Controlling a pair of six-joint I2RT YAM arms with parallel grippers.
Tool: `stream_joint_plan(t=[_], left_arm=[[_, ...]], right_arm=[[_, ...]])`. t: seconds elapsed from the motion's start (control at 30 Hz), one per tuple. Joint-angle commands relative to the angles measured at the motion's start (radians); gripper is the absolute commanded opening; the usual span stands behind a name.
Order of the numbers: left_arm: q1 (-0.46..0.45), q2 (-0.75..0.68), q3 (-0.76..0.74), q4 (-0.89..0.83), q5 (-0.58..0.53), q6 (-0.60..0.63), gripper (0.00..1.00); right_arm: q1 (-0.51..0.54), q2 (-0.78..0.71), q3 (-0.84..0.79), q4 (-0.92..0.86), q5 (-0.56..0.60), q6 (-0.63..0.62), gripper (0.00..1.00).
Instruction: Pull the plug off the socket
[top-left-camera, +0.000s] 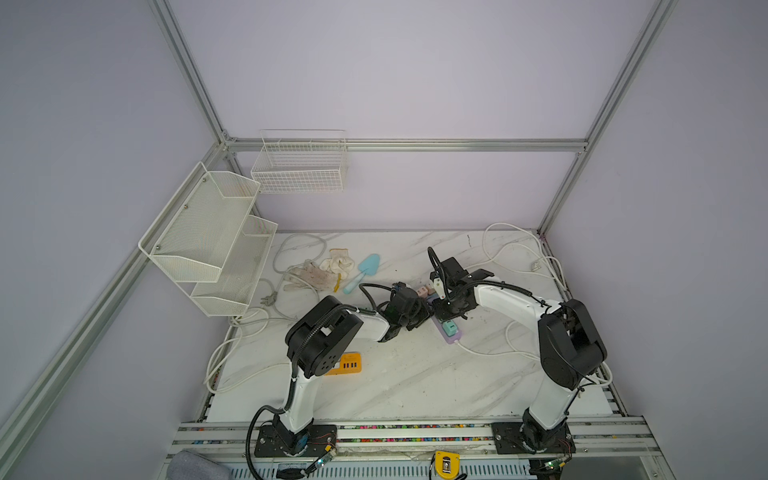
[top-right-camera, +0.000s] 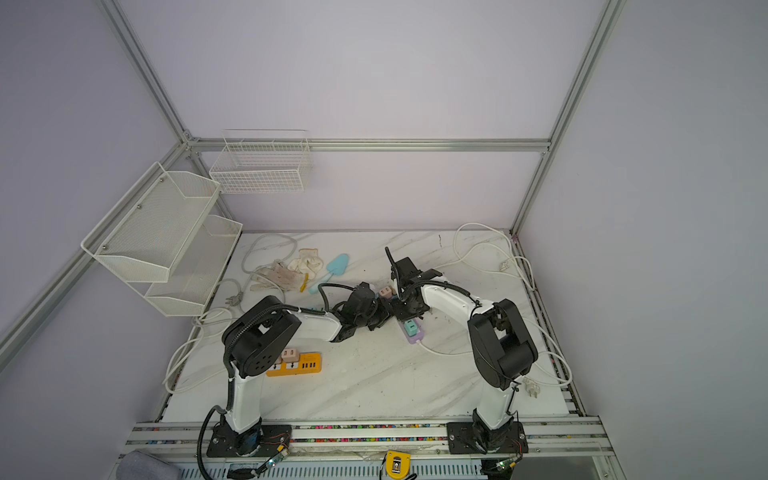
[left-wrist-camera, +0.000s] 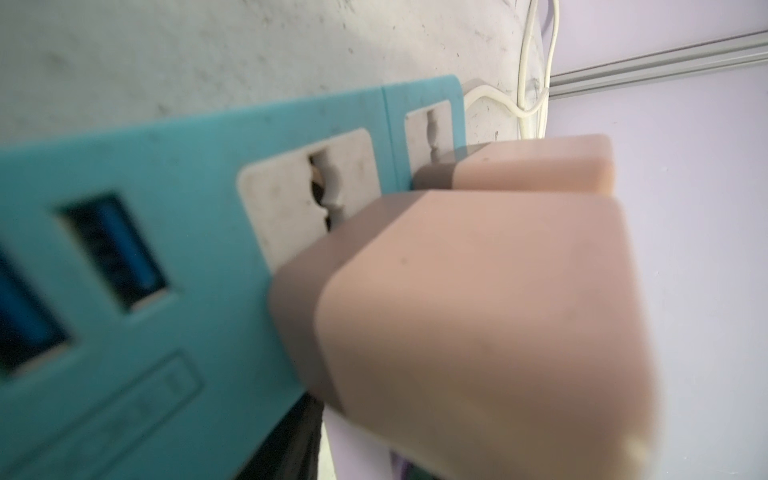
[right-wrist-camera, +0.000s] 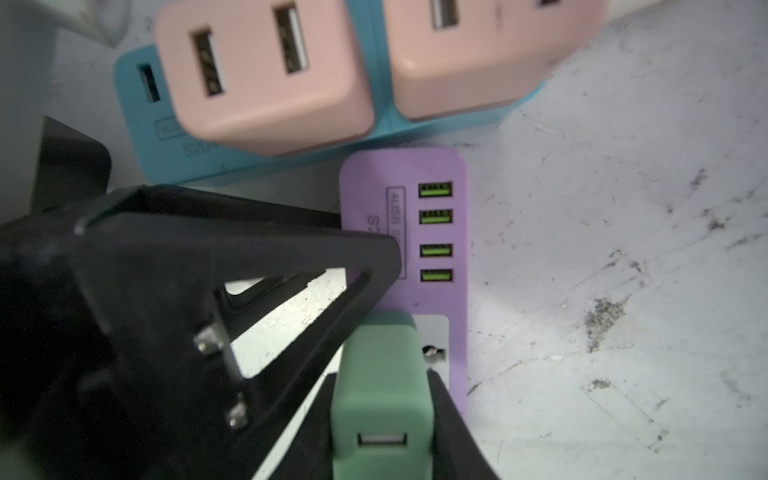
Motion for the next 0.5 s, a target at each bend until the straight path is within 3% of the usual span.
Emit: stream_joint_plan(t=[0.0, 0.47], left_arm=[[-0.013, 0.008, 0.011, -0.076, 0.011, -0.018, 0.41], [-0.034, 0.025, -0.034, -0.19, 0.004, -0.054, 0.36]], right_arm=[[0.002, -0.004, -0.013, 0.027, -0.02, 0.014, 0.16], [0.004, -0.005, 0.04, -0.011, 0.073, 0.019, 0.14]])
